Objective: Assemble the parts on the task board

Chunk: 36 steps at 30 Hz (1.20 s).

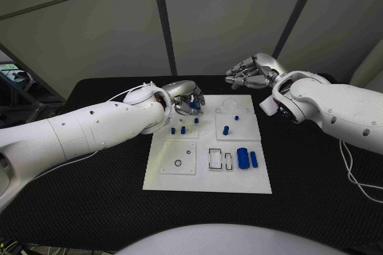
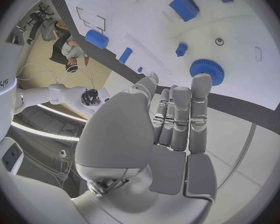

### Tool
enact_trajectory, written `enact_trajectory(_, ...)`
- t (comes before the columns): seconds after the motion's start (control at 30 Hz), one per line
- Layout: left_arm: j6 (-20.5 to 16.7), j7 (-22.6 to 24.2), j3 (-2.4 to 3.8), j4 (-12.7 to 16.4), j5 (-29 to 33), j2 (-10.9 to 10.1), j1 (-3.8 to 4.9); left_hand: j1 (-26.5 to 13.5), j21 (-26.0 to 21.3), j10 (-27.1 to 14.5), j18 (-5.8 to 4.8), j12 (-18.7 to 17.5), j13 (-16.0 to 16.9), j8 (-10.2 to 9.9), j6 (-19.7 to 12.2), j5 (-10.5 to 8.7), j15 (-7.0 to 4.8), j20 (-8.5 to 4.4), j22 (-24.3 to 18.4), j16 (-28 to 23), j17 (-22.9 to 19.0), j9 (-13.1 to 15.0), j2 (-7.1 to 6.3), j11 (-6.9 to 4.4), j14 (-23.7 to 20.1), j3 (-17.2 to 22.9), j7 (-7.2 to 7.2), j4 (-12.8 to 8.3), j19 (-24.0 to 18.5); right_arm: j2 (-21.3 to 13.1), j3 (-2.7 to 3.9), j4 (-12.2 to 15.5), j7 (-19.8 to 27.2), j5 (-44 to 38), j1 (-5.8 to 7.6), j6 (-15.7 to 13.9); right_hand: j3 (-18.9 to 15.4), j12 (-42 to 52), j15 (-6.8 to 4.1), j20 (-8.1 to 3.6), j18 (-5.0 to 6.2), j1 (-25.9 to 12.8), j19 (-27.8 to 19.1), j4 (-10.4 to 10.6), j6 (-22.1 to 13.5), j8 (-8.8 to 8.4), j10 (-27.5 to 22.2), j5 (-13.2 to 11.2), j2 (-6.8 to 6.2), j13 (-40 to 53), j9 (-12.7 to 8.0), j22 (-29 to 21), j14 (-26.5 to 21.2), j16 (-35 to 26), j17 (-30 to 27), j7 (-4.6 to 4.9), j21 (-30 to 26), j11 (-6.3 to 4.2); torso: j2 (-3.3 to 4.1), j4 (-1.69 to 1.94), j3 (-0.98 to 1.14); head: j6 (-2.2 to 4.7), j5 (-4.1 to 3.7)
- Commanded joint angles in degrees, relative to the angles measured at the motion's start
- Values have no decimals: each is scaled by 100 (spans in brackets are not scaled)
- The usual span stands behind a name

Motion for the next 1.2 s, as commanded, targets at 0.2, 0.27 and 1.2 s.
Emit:
enact_trajectory(0.2, 512, 8, -3, -188, -613, 141, -23, -87, 586, 71, 27, -57, -117, -75, 134, -37, -20, -10, 440, 447, 330, -133, 9, -26, 253, -26, -29, -40, 293, 13, 3, 17, 9, -2, 10, -21, -10, 37, 7, 13, 71, -20, 32, -45, -36, 9, -54, 47, 27, -8, -1, -14, -47, -20, -12, -20, -47, 0, -7, 3, 2, 6, 8)
enact_trajectory(0.27, 576, -31, -3, -219, -663, 166, -26, -99, 673, 76, 14, -61, -136, -76, 158, -37, -23, -13, 507, 513, 373, -152, 11, -27, 290, -32, -37, -44, 331, 12, 3, 16, 8, -2, 10, -21, -10, 37, 7, 13, 71, -20, 33, -46, -36, 9, -54, 49, 27, -9, -1, -14, -47, -20, -12, -20, -48, 0, -7, 5, 0, 10, 7)
enact_trajectory(1.2, 1024, -257, -2, -400, -816, 300, -96, -95, 1507, 385, -122, 5, -254, -97, 364, -26, -108, -81, 1149, 1179, 885, -333, 65, -127, 683, 29, -82, -135, 673, 51, 3, -33, 14, -4, 10, -8, -7, 41, 7, 12, 71, -15, 43, -55, -37, 10, -58, 87, 37, -9, -1, -25, -47, -18, -18, -19, -62, 0, -10, 13, 4, -37, 4)
